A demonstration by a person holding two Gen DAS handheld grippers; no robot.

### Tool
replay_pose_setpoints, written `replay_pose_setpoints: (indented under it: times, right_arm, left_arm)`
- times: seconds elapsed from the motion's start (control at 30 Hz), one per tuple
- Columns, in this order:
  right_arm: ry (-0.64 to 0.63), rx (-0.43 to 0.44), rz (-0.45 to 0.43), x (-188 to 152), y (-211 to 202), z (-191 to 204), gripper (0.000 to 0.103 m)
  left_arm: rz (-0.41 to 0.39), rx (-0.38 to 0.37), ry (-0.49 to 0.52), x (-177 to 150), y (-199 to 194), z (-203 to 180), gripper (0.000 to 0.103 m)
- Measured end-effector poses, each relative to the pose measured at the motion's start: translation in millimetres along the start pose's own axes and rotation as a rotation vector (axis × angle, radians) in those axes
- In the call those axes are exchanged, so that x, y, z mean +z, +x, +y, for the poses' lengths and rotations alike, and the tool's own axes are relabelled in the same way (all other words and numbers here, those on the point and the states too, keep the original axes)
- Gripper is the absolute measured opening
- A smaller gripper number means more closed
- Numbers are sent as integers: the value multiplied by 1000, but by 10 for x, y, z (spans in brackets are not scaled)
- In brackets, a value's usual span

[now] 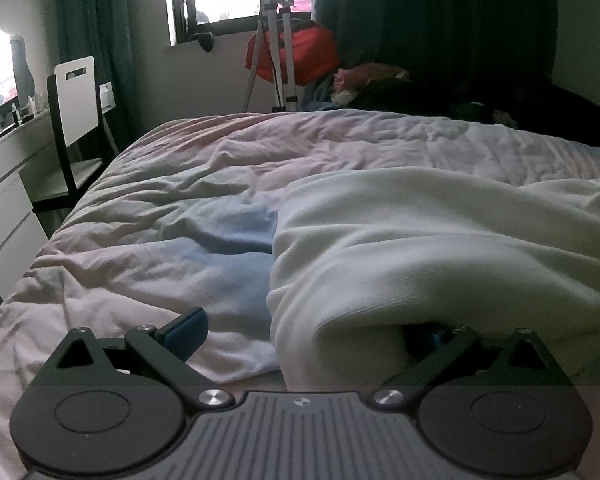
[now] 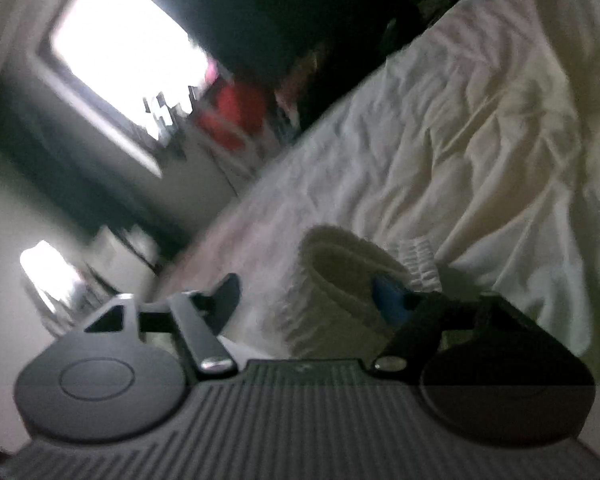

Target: Fold clothes

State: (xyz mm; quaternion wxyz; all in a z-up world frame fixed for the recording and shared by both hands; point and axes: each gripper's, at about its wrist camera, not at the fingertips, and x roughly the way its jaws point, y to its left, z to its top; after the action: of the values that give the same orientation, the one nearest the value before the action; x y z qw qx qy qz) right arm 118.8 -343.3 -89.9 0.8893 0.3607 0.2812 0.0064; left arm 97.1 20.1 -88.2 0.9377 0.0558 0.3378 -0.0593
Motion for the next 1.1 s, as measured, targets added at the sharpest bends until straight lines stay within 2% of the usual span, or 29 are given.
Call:
replay_pose_setpoints:
  times: [0.03, 0.1, 0.17, 0.27, 0.37, 0.47, 0.53, 0.63, 0.77, 0.83, 0.87, 0.9, 0.97, 1.1]
  right_arm:
    - [-46, -25, 36, 19, 114, 57, 59]
    - [-87, -19, 50, 58, 218, 132, 37]
    - [-115, 4, 14, 127, 198, 239, 31]
    - [-128, 100, -157, 225, -51, 405, 31]
    - [-85, 125, -243, 289, -116, 379, 31]
    - [-110, 20, -217, 192, 99, 187, 32]
    - [-71, -26, -180, 108, 256, -30, 33]
    - [1, -39, -157, 9, 387, -261, 39]
    - [11, -41, -155, -34, 299, -181, 44]
    - [14, -57, -164, -42, 206, -121, 60]
    - [20, -62, -174, -54, 145, -99, 81]
    - [36, -63, -198, -84, 50, -97, 92]
    - [61, -55, -223, -141, -114, -102, 90]
    - [109, -78, -204, -281, -359, -92, 90]
  left_arm:
    - [1, -2, -4, -3, 9, 7, 103]
    - [1, -9, -16, -7, 21, 21, 103]
    - [1, -19, -32, -11, 25, 35, 103]
    - [0, -34, -57, -16, 30, 57, 103]
    - [0, -49, -82, -21, 36, 80, 103]
    - [-1, -64, -107, -26, 42, 102, 103]
    - [-1, -73, -124, -30, 46, 116, 103]
    - [-4, -81, -138, -35, 50, 127, 103]
    - [-16, -67, -122, -42, 51, 103, 103]
    - [-14, -71, -130, -42, 60, 111, 103]
    - [-15, -69, -127, -42, 60, 109, 103]
    - [-16, -67, -124, -43, 59, 106, 103]
    - [-18, -64, -118, -45, 56, 100, 103]
    - [-24, -48, -95, -49, 43, 70, 103]
